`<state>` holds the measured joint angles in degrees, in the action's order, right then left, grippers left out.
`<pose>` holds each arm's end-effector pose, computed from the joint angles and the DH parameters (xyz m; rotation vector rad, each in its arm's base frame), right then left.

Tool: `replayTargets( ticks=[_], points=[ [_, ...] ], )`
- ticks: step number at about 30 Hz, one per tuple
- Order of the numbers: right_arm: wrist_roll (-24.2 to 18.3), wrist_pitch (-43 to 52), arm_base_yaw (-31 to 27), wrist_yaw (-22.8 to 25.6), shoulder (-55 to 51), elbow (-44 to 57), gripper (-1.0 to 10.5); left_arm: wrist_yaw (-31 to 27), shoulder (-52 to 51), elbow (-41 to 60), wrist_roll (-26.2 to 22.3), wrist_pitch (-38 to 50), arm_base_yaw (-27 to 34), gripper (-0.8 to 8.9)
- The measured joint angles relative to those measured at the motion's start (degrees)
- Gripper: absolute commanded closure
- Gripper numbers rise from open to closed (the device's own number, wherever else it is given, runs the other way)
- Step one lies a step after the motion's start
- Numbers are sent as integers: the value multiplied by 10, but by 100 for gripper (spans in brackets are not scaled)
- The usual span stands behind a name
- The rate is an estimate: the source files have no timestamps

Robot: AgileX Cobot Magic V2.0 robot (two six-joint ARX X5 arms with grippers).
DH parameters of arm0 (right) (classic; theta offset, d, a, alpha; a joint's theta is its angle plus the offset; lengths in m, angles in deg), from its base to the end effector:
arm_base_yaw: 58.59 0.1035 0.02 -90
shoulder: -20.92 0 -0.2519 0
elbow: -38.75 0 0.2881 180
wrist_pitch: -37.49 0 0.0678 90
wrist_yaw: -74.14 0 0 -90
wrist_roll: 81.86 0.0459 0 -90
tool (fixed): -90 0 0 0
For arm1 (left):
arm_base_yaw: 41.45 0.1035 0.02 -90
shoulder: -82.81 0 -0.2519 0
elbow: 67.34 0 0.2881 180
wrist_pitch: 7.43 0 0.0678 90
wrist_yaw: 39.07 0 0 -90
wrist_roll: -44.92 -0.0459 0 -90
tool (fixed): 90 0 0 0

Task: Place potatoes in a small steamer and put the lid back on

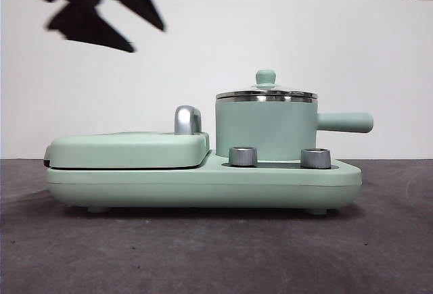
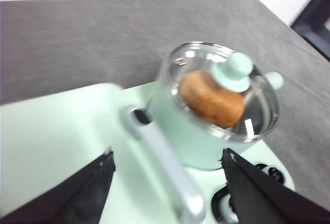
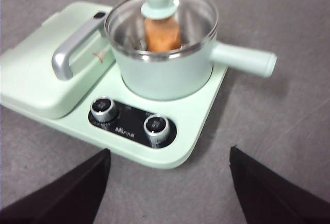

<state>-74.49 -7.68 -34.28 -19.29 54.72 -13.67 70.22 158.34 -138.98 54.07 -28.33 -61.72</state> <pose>0.1678 0.0788 0.2848 0.0391 0.4896 0.4447 0.3187 -0.1339 0.2813 -0.1471 0.4945 -0.6427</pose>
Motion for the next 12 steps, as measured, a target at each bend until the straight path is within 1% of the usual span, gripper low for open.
replayTargets(
  ticks=[2, 5, 8, 12],
  points=[
    [3, -1, 0, -10, 11, 0, 589, 0, -44, 52, 5, 12, 11, 472],
    [4, -1, 0, -19, 26, 0, 589, 2, -99, 115, 8, 3, 19, 473],
    [4, 1, 0, -27, 41, 0, 589, 2, -151, 159, 10, -7, 27, 473],
    [4, 12, 0, -30, 63, 0, 589, 2, -216, 189, 17, -42, 30, 473]
  ],
)
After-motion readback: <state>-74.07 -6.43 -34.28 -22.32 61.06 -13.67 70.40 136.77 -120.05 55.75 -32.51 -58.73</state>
